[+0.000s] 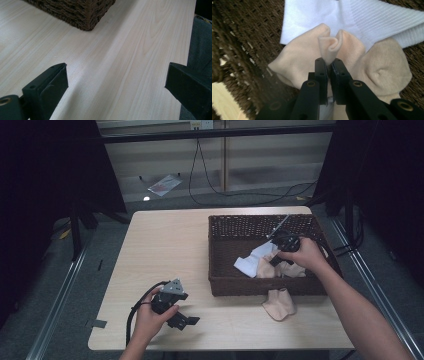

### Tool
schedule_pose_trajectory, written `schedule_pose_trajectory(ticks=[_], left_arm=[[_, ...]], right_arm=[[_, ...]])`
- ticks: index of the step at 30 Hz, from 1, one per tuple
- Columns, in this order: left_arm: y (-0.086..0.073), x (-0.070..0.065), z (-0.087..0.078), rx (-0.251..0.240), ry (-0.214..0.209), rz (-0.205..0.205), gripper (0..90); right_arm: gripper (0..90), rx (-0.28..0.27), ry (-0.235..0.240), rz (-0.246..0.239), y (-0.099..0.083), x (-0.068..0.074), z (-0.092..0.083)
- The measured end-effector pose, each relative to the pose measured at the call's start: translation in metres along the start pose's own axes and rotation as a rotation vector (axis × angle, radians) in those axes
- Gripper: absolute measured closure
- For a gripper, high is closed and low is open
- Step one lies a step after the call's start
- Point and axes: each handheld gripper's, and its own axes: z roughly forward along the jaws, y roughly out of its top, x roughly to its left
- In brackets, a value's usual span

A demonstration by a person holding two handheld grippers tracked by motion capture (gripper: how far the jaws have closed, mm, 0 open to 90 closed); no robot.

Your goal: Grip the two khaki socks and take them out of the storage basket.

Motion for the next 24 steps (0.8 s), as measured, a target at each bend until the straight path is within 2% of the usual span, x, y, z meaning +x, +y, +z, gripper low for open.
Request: schedule_pose_trajectory(ticks=[4,9,11,12,15,18,24], left_arm=[[0.000,0.000,0.000,0.000,0.003,-0.003,4.1],[0.001,-0.001,-0.001,0.003,0.004,0.001,4.0],[0.001,-0.001,-0.001,-0.001,0.004,-0.002,4.1],[0.001,-0.001,-0.001,-0.001,0.004,-0.002,4.0],[0.001,-0.001,-0.001,-0.003,0.004,-0.006,4.0],[0.000,-0.001,0.000,-0.006,0.003,-0.006,4.0],[0.001,-0.001,-0.001,-0.006,0.000,-0.004,4.0]], right_arm=[[85.1,-0.005,0.007,0.000,-0.001,0.001,-0.007],[85.3,-0.032,0.023,-0.006,-0.003,0.001,-0.029],[85.4,-0.034,0.024,0.002,-0.004,0.001,-0.041],[85.4,-0.034,0.024,0.002,-0.004,0.001,-0.041],[85.4,-0.055,0.046,0.013,-0.006,0.001,-0.059],[85.4,-0.051,0.041,0.005,-0.007,0.002,-0.066],[85.4,-0.059,0.063,-0.004,-0.005,0.008,-0.089]])
